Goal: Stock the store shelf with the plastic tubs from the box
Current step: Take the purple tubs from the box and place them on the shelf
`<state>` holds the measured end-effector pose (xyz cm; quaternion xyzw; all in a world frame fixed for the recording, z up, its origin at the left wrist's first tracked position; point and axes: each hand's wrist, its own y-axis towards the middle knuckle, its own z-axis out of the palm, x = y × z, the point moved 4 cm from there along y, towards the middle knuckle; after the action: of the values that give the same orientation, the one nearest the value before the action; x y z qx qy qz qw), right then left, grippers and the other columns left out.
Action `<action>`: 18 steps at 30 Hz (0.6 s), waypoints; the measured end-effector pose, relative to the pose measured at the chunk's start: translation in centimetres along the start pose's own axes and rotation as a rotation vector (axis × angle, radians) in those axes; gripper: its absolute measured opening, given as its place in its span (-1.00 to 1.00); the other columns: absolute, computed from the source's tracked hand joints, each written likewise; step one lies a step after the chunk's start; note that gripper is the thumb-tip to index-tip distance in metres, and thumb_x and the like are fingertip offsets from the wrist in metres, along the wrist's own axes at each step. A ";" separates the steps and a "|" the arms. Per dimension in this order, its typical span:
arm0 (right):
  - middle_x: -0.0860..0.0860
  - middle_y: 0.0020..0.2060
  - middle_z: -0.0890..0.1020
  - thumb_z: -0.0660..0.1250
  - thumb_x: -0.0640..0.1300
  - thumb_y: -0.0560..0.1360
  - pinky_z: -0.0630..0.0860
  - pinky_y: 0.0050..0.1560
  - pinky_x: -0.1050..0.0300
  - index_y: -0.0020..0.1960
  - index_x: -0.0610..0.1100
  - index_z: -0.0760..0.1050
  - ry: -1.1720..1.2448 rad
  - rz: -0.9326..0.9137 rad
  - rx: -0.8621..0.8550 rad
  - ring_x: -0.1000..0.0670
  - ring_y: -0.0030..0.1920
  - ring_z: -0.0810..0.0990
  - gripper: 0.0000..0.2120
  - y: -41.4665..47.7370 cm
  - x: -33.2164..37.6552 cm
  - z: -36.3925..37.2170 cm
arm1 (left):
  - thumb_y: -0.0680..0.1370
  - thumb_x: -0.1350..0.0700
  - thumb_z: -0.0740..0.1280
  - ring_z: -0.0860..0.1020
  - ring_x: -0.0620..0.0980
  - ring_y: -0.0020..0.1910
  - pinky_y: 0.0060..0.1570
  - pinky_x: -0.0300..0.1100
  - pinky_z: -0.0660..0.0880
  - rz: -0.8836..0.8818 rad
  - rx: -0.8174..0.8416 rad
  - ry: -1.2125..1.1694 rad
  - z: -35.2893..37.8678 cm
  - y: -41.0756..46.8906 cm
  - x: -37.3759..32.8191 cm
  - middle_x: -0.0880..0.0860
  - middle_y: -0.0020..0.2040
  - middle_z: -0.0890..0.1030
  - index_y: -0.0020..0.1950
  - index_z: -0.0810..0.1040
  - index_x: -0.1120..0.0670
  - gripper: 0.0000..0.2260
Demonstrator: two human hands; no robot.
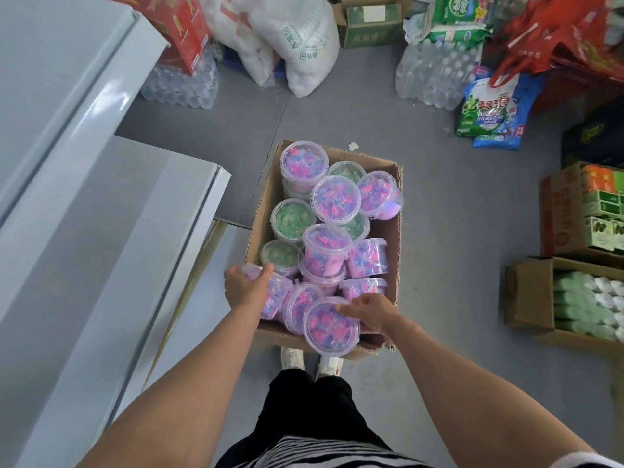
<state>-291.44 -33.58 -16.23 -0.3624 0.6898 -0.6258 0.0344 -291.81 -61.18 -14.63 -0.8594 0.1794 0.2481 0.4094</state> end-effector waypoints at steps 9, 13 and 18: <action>-0.17 -0.04 0.69 0.59 -0.08 0.35 0.69 -0.07 -0.06 0.01 -0.32 0.55 0.225 0.041 -0.007 -0.13 -0.07 0.73 -0.59 -2.3 -0.4 1.4 | 0.16 -0.58 0.27 0.50 0.17 0.17 0.07 0.05 0.51 -0.198 0.193 0.156 -1.7 0.0 2.7 0.12 0.21 0.51 0.25 0.41 -0.03 -0.14; -0.18 0.07 0.61 0.63 -0.01 0.29 0.69 -0.08 -0.08 0.14 -0.29 0.47 0.363 0.022 -0.107 -0.14 0.01 0.68 -0.41 -3.3 -1.0 1.6 | 0.20 -0.39 0.46 0.67 0.15 -0.12 -0.17 0.18 0.62 -0.292 0.310 -0.143 -2.0 -1.0 3.6 0.12 0.02 0.64 0.10 0.47 -0.05 -0.37; -0.21 0.23 0.49 0.70 0.05 0.16 0.67 -0.18 -0.01 0.36 -0.26 0.38 0.495 -0.006 -0.104 -0.19 0.11 0.61 -0.08 -4.8 -1.2 1.8 | -0.04 -0.31 0.60 0.67 0.15 -0.14 -0.18 0.17 0.62 -0.339 0.286 -0.359 -2.4 -2.1 6.5 0.15 0.03 0.62 0.20 0.44 0.07 -0.08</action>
<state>-287.51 -34.22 -12.83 -0.2015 0.7073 -0.6594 -0.1559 -284.76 -62.54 -15.77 -0.7530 -0.0089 0.2964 0.5874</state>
